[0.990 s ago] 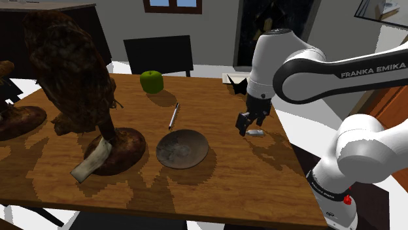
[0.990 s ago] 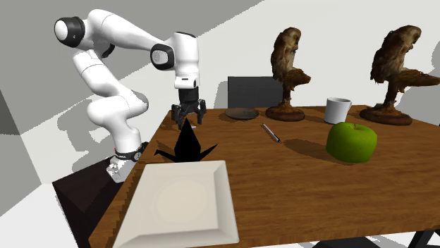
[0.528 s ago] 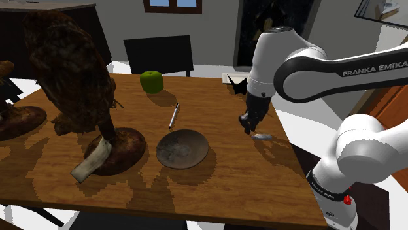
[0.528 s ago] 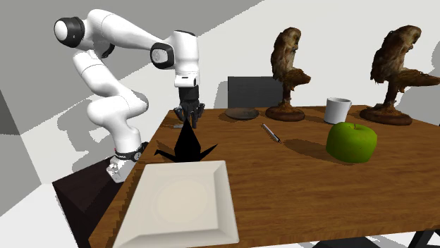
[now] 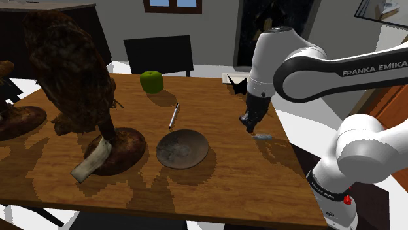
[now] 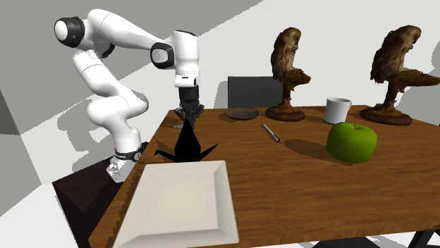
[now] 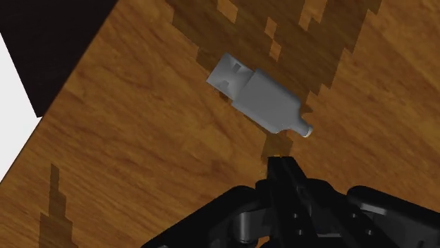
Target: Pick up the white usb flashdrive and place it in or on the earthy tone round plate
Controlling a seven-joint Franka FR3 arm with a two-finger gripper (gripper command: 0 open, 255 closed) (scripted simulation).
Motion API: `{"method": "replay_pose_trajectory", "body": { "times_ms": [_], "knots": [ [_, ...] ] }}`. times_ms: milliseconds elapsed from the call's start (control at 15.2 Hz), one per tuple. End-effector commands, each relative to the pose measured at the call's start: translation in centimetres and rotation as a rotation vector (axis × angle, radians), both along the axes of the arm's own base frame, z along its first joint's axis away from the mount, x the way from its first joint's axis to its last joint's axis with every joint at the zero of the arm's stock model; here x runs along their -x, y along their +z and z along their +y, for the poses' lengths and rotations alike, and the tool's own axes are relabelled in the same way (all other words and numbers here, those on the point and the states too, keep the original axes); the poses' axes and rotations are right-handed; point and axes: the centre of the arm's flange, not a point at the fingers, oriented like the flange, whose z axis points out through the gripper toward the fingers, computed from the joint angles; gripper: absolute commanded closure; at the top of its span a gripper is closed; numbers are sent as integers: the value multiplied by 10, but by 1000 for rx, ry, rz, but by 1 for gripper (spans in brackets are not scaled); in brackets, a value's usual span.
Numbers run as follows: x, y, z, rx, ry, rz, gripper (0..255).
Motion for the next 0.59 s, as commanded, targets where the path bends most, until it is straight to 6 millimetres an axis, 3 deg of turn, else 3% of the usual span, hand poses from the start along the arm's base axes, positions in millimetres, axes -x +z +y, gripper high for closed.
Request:
{"method": "replay_pose_trajectory", "body": {
  "times_ms": [0,330,528],
  "knots": [
    [0,0,0,0,0,0,0],
    [46,41,-7,-28,421,4,0],
    [46,25,-6,-29,421,4,0]
  ]
}}
